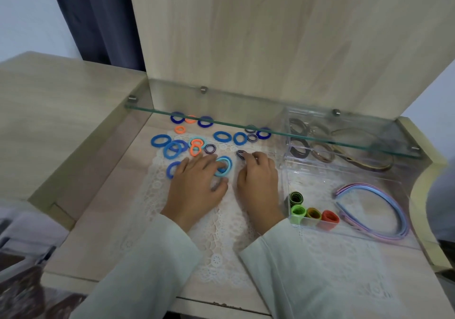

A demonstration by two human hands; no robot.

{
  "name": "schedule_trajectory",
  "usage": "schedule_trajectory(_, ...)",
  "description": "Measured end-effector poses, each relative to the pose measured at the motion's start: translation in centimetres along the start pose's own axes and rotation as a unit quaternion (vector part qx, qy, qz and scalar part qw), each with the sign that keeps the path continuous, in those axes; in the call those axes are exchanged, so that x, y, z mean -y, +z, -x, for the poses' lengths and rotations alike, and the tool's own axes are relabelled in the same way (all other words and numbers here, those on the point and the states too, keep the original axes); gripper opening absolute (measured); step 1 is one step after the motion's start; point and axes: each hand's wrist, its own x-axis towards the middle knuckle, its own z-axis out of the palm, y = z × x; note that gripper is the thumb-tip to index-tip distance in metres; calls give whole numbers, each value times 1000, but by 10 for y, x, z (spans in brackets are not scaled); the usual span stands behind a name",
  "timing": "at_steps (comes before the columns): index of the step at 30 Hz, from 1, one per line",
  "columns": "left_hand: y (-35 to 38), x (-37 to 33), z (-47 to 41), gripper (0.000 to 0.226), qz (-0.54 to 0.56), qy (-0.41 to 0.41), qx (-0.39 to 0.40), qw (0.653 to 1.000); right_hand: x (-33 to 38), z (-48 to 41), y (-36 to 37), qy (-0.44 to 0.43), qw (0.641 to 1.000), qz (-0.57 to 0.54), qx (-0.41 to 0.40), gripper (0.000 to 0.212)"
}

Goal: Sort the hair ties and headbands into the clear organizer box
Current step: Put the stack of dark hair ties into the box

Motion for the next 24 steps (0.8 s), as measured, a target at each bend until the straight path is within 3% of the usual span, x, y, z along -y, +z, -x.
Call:
schedule_trajectory(5, -12, 20, 4, 31, 0, 37, -68, 997, -5, 1, 5, -3, 1000, -2, -9, 37)
schedule_trajectory(14, -35, 61, 5, 18, -13, -55, -97, 994, -7, 2, 9, -18, 999, -1, -33, 36)
schedule_trajectory(18, -39, 67, 4, 23, -13, -87, -98, 991, -7, 1, 11, -19, 999, -3, -42, 34)
schedule_trajectory(24, -24, 40, -5, 29, -37, -32, -160, 986, -8, 1, 10, -18, 999, 1, -31, 33)
